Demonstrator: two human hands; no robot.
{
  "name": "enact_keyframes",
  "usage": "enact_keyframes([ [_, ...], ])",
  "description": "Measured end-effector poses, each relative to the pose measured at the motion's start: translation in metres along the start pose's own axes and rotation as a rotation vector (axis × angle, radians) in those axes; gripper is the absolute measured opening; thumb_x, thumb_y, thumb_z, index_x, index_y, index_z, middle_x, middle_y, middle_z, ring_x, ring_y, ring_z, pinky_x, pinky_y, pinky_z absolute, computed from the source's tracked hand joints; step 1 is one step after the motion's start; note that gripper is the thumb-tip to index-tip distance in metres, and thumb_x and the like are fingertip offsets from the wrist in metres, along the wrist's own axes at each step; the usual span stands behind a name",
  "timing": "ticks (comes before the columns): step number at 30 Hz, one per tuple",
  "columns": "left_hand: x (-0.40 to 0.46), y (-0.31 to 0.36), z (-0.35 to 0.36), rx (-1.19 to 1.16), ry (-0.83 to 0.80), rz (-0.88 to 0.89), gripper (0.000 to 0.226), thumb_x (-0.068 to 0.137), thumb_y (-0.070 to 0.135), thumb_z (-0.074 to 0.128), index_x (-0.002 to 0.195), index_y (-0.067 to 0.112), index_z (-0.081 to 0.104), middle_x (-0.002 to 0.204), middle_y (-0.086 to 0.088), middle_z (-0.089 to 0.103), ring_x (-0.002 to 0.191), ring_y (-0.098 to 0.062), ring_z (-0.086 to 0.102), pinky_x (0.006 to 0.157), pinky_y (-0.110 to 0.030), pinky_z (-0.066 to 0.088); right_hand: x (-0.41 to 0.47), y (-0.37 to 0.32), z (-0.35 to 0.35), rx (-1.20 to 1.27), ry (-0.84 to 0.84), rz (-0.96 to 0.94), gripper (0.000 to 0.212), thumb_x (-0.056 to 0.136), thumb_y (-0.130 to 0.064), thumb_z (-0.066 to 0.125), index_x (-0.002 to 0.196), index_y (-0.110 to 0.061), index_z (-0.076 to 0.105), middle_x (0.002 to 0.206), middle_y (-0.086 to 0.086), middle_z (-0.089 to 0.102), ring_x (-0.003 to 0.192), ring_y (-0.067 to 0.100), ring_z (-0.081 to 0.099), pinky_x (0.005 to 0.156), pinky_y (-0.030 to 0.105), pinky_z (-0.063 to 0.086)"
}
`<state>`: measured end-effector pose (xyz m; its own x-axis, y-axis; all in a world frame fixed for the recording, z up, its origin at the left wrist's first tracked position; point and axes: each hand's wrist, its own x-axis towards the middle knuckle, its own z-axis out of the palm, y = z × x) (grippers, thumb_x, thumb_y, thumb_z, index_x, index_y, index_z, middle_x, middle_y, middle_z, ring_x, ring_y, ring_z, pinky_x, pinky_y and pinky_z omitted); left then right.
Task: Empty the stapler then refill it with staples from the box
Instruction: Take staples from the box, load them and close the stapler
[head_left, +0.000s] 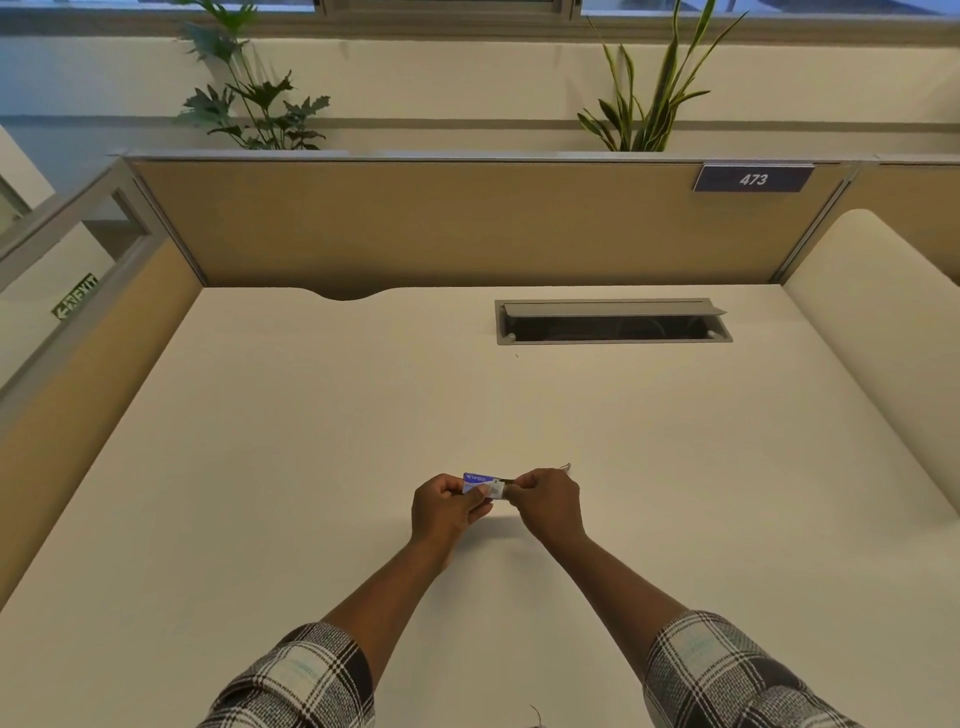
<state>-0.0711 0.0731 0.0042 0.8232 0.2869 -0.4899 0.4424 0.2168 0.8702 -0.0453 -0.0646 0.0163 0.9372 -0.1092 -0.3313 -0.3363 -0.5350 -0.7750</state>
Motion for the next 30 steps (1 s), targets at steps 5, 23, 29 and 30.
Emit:
enact_keyframes([
  [5,0.000,0.001,-0.001,0.000,-0.013,-0.009,0.022,0.075,0.008,0.081,0.081,0.000,0.061,0.093,-0.019,0.071,0.084,-0.032,0.073,0.079,-0.038,0.061,0.001,0.001,0.002,0.029,0.011,0.030,0.034,0.067,-0.044,0.083,0.065,-0.011,0.074,0.066,0.002,0.073,0.065,0.015,0.066,0.057,0.025,0.046],
  [23,0.005,0.001,-0.003,0.007,-0.036,-0.002,0.021,0.077,0.002,0.078,0.082,-0.004,0.058,0.092,-0.023,0.071,0.080,-0.031,0.074,0.066,-0.027,0.061,0.010,-0.004,0.006,-0.049,-0.030,0.098,0.056,0.058,-0.044,0.082,0.056,0.007,0.058,0.049,0.016,0.053,0.049,0.016,0.041,0.052,0.027,0.032],
  [29,0.004,0.000,0.000,0.014,-0.025,0.002,0.027,0.077,0.003,0.078,0.089,-0.011,0.059,0.091,-0.022,0.071,0.078,-0.027,0.073,0.064,-0.025,0.060,0.009,-0.011,0.005,-0.138,-0.004,0.089,0.053,0.068,-0.027,0.079,0.047,-0.015,0.032,0.046,0.000,0.030,0.043,0.013,0.026,0.043,0.027,0.022],
  [30,0.004,0.000,0.000,0.009,-0.024,-0.001,0.028,0.077,0.003,0.079,0.090,-0.012,0.059,0.091,-0.021,0.071,0.077,-0.027,0.073,0.064,-0.025,0.060,0.009,-0.010,0.006,-0.145,-0.007,0.086,0.054,0.069,-0.030,0.079,0.047,-0.014,0.033,0.046,0.000,0.031,0.043,0.013,0.027,0.043,0.027,0.023],
])
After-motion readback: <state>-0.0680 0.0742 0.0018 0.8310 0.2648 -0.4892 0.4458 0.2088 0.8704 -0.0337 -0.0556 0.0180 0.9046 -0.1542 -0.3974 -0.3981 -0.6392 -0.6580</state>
